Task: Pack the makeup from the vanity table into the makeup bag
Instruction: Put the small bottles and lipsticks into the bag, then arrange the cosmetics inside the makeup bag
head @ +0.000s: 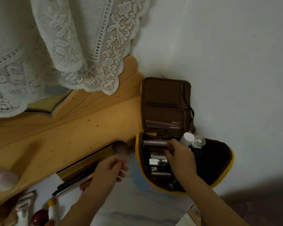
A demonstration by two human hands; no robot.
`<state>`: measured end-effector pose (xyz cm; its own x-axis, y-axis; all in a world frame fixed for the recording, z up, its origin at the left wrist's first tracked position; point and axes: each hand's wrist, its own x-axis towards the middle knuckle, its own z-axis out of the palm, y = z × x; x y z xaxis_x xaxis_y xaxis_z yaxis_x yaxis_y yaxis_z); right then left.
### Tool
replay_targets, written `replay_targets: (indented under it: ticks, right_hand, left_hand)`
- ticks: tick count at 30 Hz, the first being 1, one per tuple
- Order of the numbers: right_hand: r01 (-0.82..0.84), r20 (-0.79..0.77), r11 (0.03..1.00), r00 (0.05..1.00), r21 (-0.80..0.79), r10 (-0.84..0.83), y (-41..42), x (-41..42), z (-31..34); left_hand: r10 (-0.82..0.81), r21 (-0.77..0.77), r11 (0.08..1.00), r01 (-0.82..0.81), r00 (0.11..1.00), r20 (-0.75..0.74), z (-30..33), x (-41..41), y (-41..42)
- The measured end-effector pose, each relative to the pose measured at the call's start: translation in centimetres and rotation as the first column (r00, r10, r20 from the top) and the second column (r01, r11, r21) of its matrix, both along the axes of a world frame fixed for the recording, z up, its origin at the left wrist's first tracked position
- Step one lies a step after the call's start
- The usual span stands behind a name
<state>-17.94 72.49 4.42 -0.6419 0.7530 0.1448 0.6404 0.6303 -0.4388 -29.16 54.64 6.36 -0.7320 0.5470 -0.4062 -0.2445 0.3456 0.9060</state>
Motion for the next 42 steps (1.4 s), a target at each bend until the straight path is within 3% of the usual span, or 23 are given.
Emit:
replay_targets:
  ticks: [4, 8, 11, 13, 15, 17, 20, 24, 28, 33, 36, 38, 42]
  right_hand:
    - [-0.14, 0.249, 0.94, 0.967, 0.311, 0.061, 0.7, -1.6, -1.6]
    - [-0.178, 0.364, 0.901, 0.931, 0.396, 0.024, 1.3, -1.2, -2.7]
    - [-0.157, 0.279, 0.891, 0.96, 0.427, 0.036, 0.7, -0.8, -2.4]
    - [-0.072, 0.058, 0.893, 0.997, 0.445, 0.052, 0.0, -0.7, -1.6]
    - [-0.034, -0.172, 0.917, 0.979, 0.399, 0.111, -1.5, -0.5, -0.7]
    - [-0.132, -0.324, 0.938, 0.915, 0.322, 0.24, -3.8, -0.6, 0.2]
    - [-0.365, -0.371, 0.887, 0.811, 0.282, 0.452, -7.8, -1.0, -0.2]
    - [-0.589, -0.259, 0.78, 0.736, 0.211, 0.625, -11.5, -1.8, -3.4]
    - [-0.651, -0.047, 0.758, 0.756, 0.052, 0.653, -12.5, -2.3, -6.3]
    - [-0.519, 0.095, 0.843, 0.841, -0.14, 0.533, -12.3, -2.9, -7.1]
    - [-0.434, 0.246, 0.855, 0.829, -0.283, 0.503, -12.0, -3.0, -7.2]
    - [-0.402, 0.289, 0.859, 0.822, -0.316, 0.491, -12.2, -3.1, -6.9]
    - [-0.36, 0.273, 0.866, 0.844, -0.347, 0.461, -12.4, -3.4, -6.5]
  left_hand:
    - [-0.019, -0.063, 0.998, 0.018, 1.0, -0.017, -1.5, -0.3, -0.9]
    - [0.025, -0.137, 0.99, -0.039, 0.994, -0.104, -3.5, -1.6, -2.5]
    - [0.033, -0.25, 0.963, -0.095, 0.97, -0.24, -5.2, -3.1, -4.2]
    - [-0.022, -0.376, 0.919, -0.122, 0.934, -0.357, -6.3, -4.1, -5.2]
    - [-0.099, -0.484, 0.865, -0.136, 0.898, -0.428, -7.4, -4.9, -5.8]
    - [-0.214, -0.566, 0.817, -0.108, 0.855, -0.473, -8.9, -5.4, -6.1]
    - [-0.407, -0.643, 0.765, -0.046, 0.739, -0.537, -10.9, -5.7, -6.2]
    - [-0.565, -0.734, 0.679, 0.011, 0.647, -0.513, -12.7, -6.3, -6.1]
    - [-0.671, -0.797, 0.603, -0.012, 0.532, -0.516, -12.8, -6.1, -5.8]
    - [-0.758, -0.836, 0.548, 0.004, 0.424, -0.495, -13.8, -6.6, -6.0]
    - [-0.753, -0.819, 0.574, 0.02, 0.406, -0.518, -14.0, -6.9, -5.9]
    - [-0.822, -0.872, 0.489, 0.021, 0.346, -0.453, -12.8, -6.5, -5.9]
    - [-0.817, -0.891, 0.451, 0.054, 0.427, -0.388, -11.6, -7.3, -5.8]
